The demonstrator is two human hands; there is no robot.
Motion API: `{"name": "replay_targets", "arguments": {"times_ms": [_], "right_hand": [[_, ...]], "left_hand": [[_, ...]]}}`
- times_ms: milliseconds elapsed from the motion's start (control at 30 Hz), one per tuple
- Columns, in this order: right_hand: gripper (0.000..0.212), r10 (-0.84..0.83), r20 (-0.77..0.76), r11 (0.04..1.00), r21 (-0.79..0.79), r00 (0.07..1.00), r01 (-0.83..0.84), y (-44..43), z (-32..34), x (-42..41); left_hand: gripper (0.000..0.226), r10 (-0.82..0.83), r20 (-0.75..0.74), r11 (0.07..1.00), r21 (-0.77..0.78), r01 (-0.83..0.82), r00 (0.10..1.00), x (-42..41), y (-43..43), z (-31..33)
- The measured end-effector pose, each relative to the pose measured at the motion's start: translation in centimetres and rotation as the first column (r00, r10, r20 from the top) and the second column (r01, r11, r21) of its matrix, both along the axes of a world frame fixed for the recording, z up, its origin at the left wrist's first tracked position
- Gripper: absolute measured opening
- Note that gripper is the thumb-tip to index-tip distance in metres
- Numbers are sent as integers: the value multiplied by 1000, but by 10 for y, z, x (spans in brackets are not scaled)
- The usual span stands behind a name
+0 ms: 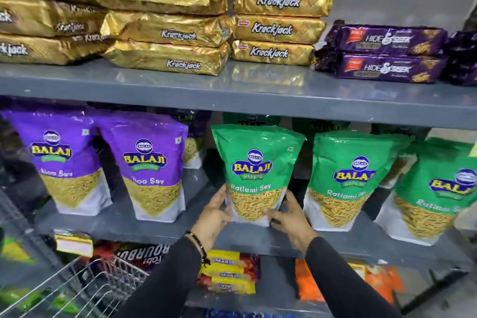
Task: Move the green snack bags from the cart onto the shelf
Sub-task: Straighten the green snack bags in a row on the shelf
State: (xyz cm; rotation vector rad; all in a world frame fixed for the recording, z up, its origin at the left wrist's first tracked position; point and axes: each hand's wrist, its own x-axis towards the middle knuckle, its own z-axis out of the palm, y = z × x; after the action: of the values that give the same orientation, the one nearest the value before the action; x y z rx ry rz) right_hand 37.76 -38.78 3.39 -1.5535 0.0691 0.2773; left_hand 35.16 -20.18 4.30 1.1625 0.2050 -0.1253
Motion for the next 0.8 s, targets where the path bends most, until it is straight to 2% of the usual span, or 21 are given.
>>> {"name": "replay_targets", "arguments": {"times_ms": [267,467,800], "right_hand": [[45,26,1,1000,-6,1000,-26,22,1,-9],[56,34,-1,999,-29,999,-34,16,-4,-11],[56,16,3,1000,-23,1000,-16,15,-8,-12]], "left_hand": [[82,-16,7,999,29,16,1000,-17,22,3],[81,-26,2,999,22,26,1000,-31,18,4],[81,-8,12,999,46,8,1000,-32,17,2]]}}
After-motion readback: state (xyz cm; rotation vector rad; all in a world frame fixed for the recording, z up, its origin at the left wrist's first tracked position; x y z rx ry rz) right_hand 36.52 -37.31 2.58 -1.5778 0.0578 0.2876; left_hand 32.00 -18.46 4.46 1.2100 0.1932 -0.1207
